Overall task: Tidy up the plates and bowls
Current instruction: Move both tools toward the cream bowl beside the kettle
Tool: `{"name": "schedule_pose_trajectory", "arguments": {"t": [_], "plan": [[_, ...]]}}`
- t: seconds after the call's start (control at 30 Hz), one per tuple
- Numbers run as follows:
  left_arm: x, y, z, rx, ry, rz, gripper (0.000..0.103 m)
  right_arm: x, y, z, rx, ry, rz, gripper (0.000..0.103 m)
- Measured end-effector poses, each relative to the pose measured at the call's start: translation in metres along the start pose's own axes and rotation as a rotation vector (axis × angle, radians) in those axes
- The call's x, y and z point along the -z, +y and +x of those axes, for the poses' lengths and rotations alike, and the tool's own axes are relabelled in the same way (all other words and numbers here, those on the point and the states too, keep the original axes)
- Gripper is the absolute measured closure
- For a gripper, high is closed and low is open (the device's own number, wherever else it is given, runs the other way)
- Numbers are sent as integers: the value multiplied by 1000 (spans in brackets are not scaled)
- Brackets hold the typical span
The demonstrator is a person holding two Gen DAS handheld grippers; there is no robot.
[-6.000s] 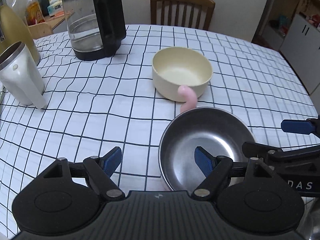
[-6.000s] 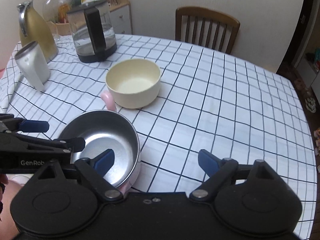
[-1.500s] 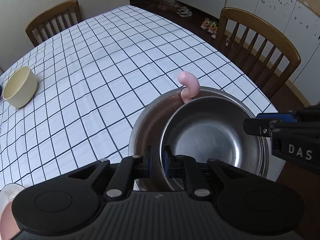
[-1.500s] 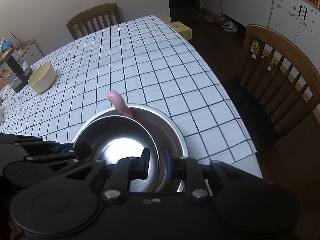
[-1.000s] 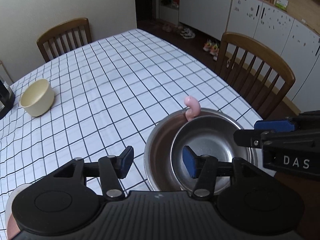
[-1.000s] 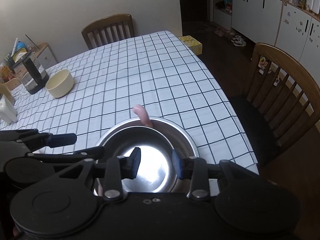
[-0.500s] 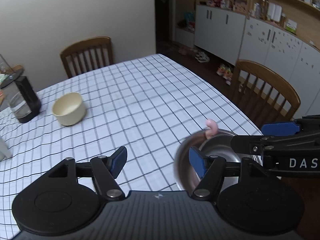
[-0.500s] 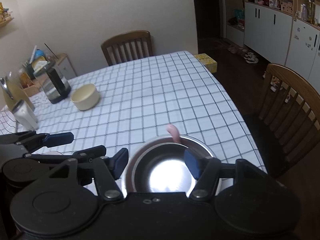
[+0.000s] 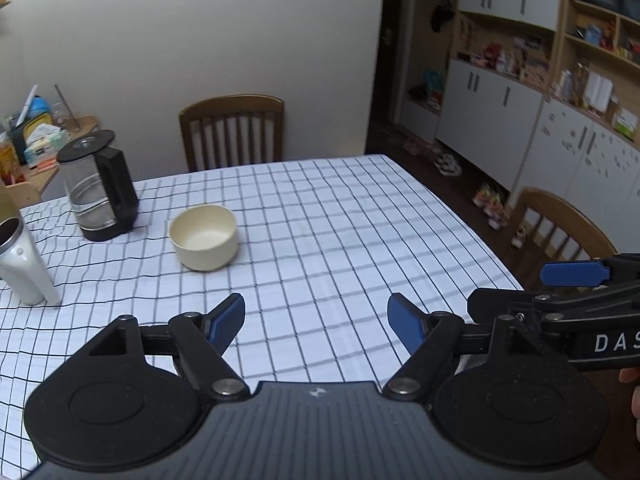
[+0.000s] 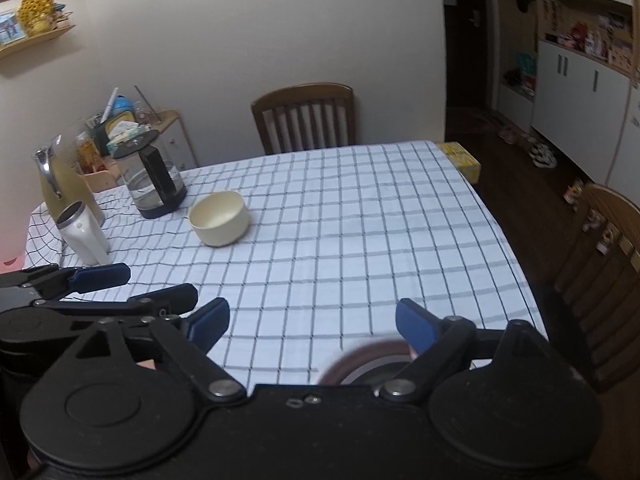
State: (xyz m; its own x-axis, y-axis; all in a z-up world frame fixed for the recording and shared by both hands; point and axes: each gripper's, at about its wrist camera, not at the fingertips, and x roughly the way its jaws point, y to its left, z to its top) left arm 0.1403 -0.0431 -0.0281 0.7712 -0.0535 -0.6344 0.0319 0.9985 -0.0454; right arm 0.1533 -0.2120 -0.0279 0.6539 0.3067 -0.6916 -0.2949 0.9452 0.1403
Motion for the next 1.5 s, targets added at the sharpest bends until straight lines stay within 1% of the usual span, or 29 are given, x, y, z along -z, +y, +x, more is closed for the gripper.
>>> {"name": "schedule_pose_trajectory", "arguments": {"t": [0.07, 0.13, 0.2, 0.23, 0.33, 0.43, 0.53, 0.67, 0.87, 1.0, 1.2, 1.4, 1.5], "plan": [[-6, 9, 5, -12, 2, -22, 23, -9, 6, 7, -14, -6, -19, 5], [-11, 19, 11, -27, -3, -45, 22, -19, 12, 14, -27, -9, -41, 4], [-16, 29, 17, -40, -10, -68, 18, -27, 17, 22, -47, -6, -60, 3], [-18, 34, 20, -45, -15, -81, 13, -32, 20, 27, -54, -6, -67, 3], [-26, 50, 29, -82, -36, -122, 1, -45, 26, 42, -74, -8, -91, 3], [-34, 64, 40, -105, -44, -154, 0, -59, 30, 58, -90, -6, -112, 3], [-43, 77, 53, -137, -40, -164, 0, -73, 33, 77, -101, -1, -130, 3], [-55, 95, 75, -168, -22, -175, 0, -90, 37, 105, -116, 16, -144, 3], [-70, 118, 111, -209, 31, -185, 0, -110, 46, 150, -120, 53, -173, 3], [-75, 129, 136, -234, 59, -193, 0, -118, 51, 177, -122, 74, -195, 3], [-77, 151, 175, -249, 120, -254, 0, -126, 59, 219, -128, 110, -221, 4], [-82, 173, 216, -285, 189, -273, 0, -132, 66, 264, -137, 160, -232, 8], [-82, 180, 232, -309, 205, -268, 0, -133, 69, 286, -134, 187, -238, 12]]}}
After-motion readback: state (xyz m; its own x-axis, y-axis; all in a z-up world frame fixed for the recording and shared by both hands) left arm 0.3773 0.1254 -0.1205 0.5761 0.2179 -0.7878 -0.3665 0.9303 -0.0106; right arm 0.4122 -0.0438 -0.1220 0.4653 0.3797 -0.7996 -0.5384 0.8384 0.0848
